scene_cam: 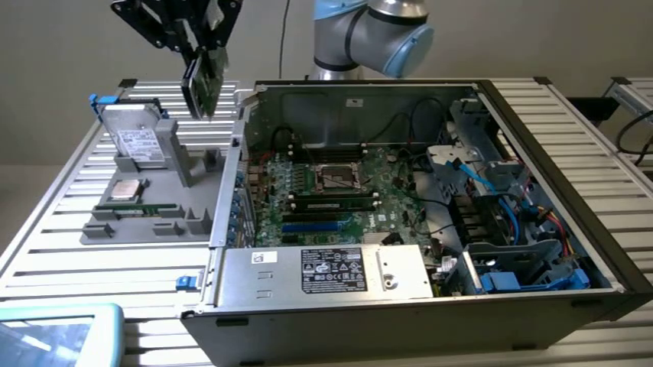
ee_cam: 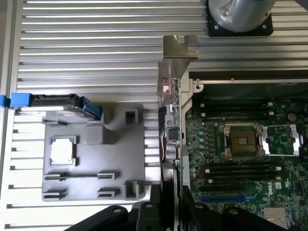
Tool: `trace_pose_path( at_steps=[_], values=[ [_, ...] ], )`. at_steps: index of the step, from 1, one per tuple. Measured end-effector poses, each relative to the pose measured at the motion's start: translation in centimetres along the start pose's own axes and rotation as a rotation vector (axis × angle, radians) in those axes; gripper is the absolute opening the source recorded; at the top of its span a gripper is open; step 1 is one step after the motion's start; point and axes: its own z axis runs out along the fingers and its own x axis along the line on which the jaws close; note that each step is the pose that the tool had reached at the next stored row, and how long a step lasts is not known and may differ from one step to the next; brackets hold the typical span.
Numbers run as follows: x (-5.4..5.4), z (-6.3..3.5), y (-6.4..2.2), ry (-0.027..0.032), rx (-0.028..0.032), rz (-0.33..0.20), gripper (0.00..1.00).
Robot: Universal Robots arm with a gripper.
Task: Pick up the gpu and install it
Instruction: 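Pick up the gpu and move the gpu toward the slot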
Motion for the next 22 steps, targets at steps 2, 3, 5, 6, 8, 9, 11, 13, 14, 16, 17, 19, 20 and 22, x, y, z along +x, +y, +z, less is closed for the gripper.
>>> trace_pose_path(
  at_steps=[2, 3, 5, 6, 8, 9, 11, 13, 14, 16, 17, 19, 20, 22],
  values=[
    [-0.8, -0.07, -0.07, 0.0021, 0.0003, 0.000, 0.27],
    [-1.2, -0.06, -0.10, 0.0030, 0.0002, 0.001, 0.27],
    [-2.0, -0.04, -0.15, 0.0057, 0.0003, 0.001, 0.27],
    [-2.4, -0.03, -0.18, 0.0072, 0.0003, 0.001, 0.27],
    [-3.2, -0.01, -0.25, 0.0102, 0.0004, 0.001, 0.27],
    [-3.7, 0.00, -0.29, 0.0116, 0.0005, 0.002, 0.27],
    [-4.5, 0.02, -0.37, 0.0144, 0.0007, 0.002, 0.27],
    [-5.3, 0.03, -0.46, 0.0167, 0.0008, 0.002, 0.27],
    [-5.8, 0.04, -0.50, 0.0179, 0.0009, 0.003, 0.27],
    [-6.6, 0.06, -0.58, 0.0203, 0.0010, 0.003, 0.27],
    [-7.0, 0.07, -0.62, 0.0214, 0.0009, 0.003, 0.27],
    [-7.9, 0.09, -0.70, 0.0239, 0.0011, 0.003, 0.27],
    [-8.3, 0.10, -0.74, 0.0250, 0.0011, 0.004, 0.27],
    [-9.2, 0.11, -0.89, 0.0274, 0.0013, 0.004, 0.27]
  ],
)
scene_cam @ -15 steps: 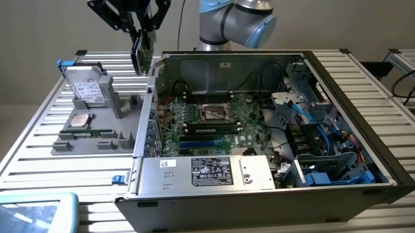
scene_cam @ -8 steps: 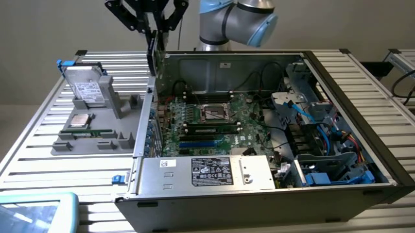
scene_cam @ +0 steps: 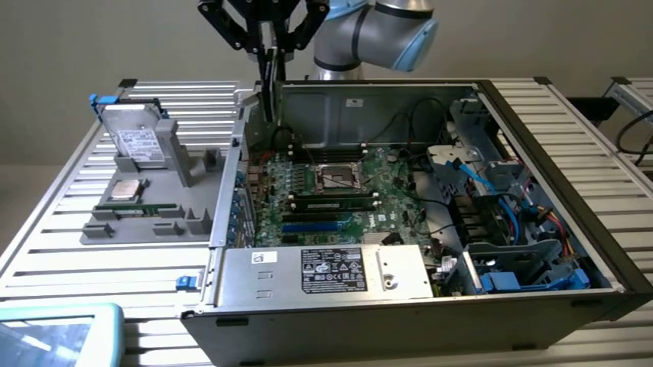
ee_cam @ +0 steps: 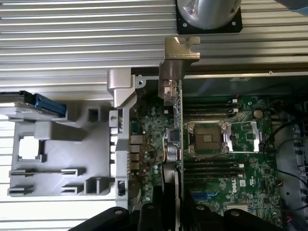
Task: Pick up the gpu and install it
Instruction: 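Pick up the gpu and move the gpu toward the slot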
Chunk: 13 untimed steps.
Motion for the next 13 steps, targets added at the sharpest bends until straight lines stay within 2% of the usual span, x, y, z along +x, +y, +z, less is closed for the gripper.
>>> trace_pose_path(
  at_steps=[13],
  values=[
    [-5.0, -0.17, -1.69, 0.0120, 0.0003, 0.002, 0.27]
  ],
)
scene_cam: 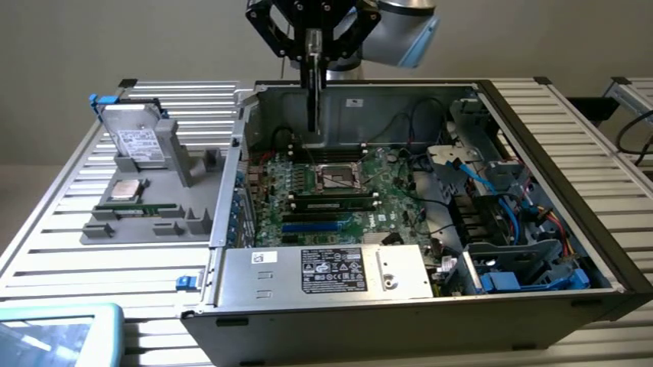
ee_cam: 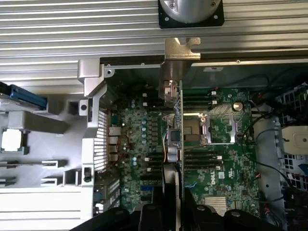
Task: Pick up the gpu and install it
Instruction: 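Pick up the gpu and move the gpu toward the slot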
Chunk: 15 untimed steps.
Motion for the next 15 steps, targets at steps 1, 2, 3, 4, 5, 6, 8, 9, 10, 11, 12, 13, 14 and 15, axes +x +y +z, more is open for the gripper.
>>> trace_pose_path(
  at_steps=[1, 2, 3, 4, 5, 6, 8, 9, 10, 11, 12, 13, 14, 15],
  values=[
    [-0.4, 0.00, -0.07, 0.0007, 0.0000, 0.000, 0.27],
    [-0.7, 0.00, -0.14, 0.0012, -0.0001, 0.000, 0.27],
    [-1.1, 0.00, -0.19, 0.0018, -0.0002, 0.000, 0.27],
    [-1.5, 0.02, -0.24, 0.0023, -0.0005, 0.000, 0.27],
    [-1.9, 0.04, -0.30, 0.0029, -0.0011, 0.000, 0.27],
    [-2.2, 0.04, -0.33, 0.0033, -0.0013, 0.001, 0.27],
    [-3.0, 0.05, -0.39, 0.0046, -0.0011, 0.001, 0.27],
    [-3.4, 0.05, -0.42, 0.0053, -0.0013, 0.001, 0.27],
    [-3.7, 0.05, -0.44, 0.0064, -0.0013, 0.001, 0.27],
    [-4.1, 0.06, -0.46, 0.0076, -0.0015, 0.001, 0.27],
    [-4.4, 0.06, -0.49, 0.0086, -0.0015, 0.001, 0.27],
    [-4.8, 0.06, -0.51, 0.0096, -0.0014, 0.001, 0.27],
    [-5.2, 0.05, -0.52, 0.0106, -0.0013, 0.002, 0.27],
    [-5.6, 0.05, -0.52, 0.0119, -0.0012, 0.002, 0.27]
  ],
)
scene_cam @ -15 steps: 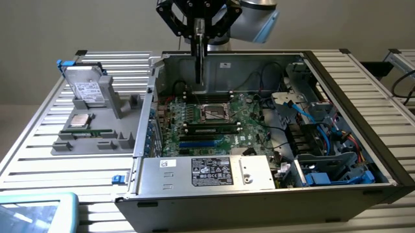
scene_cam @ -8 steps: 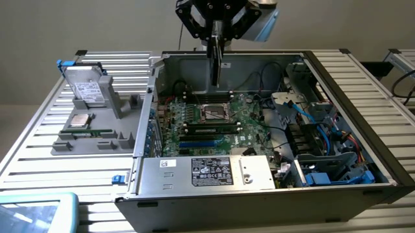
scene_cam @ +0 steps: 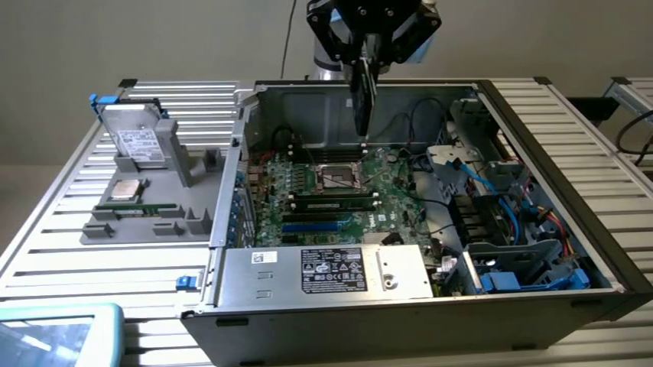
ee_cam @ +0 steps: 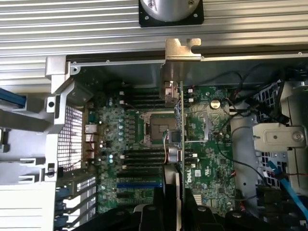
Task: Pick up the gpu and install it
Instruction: 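Pick up the gpu and move the gpu toward the slot, then insert the gpu into the slot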
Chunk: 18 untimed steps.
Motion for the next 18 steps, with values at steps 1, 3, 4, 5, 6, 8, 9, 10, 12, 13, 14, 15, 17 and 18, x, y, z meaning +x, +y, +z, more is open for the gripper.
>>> trace_pose_path(
  at_steps=[1, 3, 4, 5, 6, 8, 9, 10, 12, 13, 14, 15, 17, 18],
  values=[
    [-0.3, 0.00, 0.01, 0.0019, 0.0001, 0.000, 0.27],
    [-0.7, 0.00, 0.02, 0.0078, 0.0004, -0.007, 0.27],
    [-0.8, 0.00, 0.02, 0.0103, 0.0005, -0.014, 0.27],
    [-0.8, 0.00, 0.03, 0.0118, 0.0001, -0.023, 0.27],
    [-0.9, 0.01, 0.03, 0.0135, -0.0002, -0.035, 0.27],
    [-1.0, 0.04, 0.03, 0.0174, 0.0000, -0.063, 0.27],
    [-1.0, 0.05, 0.03, 0.0196, 0.0005, -0.078, 0.27],
    [-1.1, 0.07, 0.03, 0.0213, 0.0007, -0.090, 0.27],
    [-1.3, 0.12, 0.03, 0.0240, 0.0012, -0.110, 0.27],
    [-1.4, 0.13, 0.03, 0.0250, 0.0014, -0.117, 0.27],
    [-1.4, 0.12, 0.03, 0.0250, 0.0015, -0.117, 0.27],
    [-1.4, 0.12, 0.03, 0.0250, 0.0014, -0.117, 0.27],
    [-1.4, 0.13, 0.03, 0.0251, 0.0014, -0.117, 0.27],
    [-1.4, 0.13, 0.03, 0.0251, 0.0014, -0.117, 0.27]
  ],
)
